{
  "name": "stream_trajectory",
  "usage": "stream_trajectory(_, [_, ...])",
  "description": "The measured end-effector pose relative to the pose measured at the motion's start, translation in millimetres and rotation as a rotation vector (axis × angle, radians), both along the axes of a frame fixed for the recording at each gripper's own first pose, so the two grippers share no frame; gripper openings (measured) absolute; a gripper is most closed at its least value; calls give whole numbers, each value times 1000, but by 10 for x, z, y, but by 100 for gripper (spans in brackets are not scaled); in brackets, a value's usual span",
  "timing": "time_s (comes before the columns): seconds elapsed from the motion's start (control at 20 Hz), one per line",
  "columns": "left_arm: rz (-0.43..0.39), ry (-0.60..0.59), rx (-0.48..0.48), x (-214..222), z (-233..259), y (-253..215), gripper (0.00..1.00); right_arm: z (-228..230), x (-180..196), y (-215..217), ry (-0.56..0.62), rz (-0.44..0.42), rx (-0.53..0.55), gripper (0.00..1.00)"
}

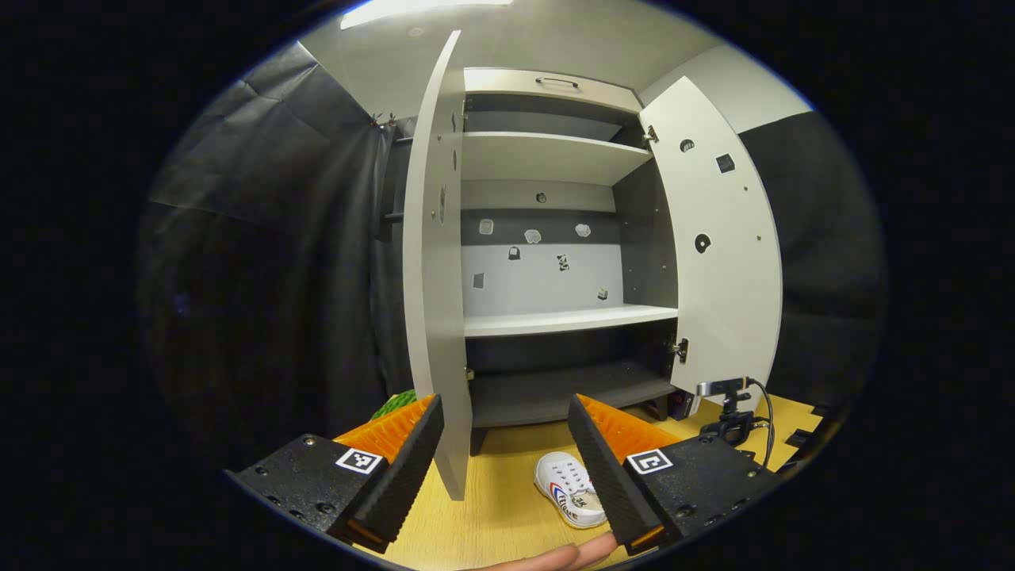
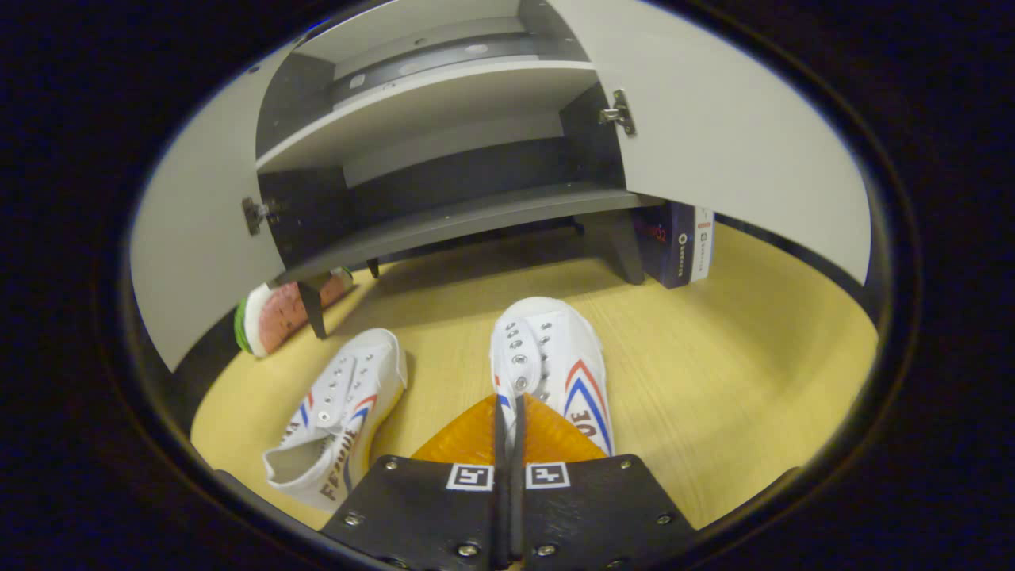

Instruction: Grab one shoe with the right hand and put it into the shoe cabinet, grab the other shoe with the left hand and put it into the shoe cabinet; then close the right door with the right hand and the left door with the left hand.

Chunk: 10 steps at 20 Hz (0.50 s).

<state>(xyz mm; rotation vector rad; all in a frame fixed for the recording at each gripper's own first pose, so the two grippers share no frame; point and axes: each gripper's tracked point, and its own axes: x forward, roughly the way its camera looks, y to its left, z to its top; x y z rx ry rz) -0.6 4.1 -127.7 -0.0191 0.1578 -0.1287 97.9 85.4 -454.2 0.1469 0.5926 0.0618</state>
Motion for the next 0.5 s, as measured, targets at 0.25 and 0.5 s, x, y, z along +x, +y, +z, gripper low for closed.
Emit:
stream_trajectory(0.25, [1,-4,8,-12,18,20,96,169,-43,-47,-41,10,126,1])
stream_trajectory(0.5, [-24,4,-16,-47,-7,-47,96,679,-124,66,-130,62,141,0])
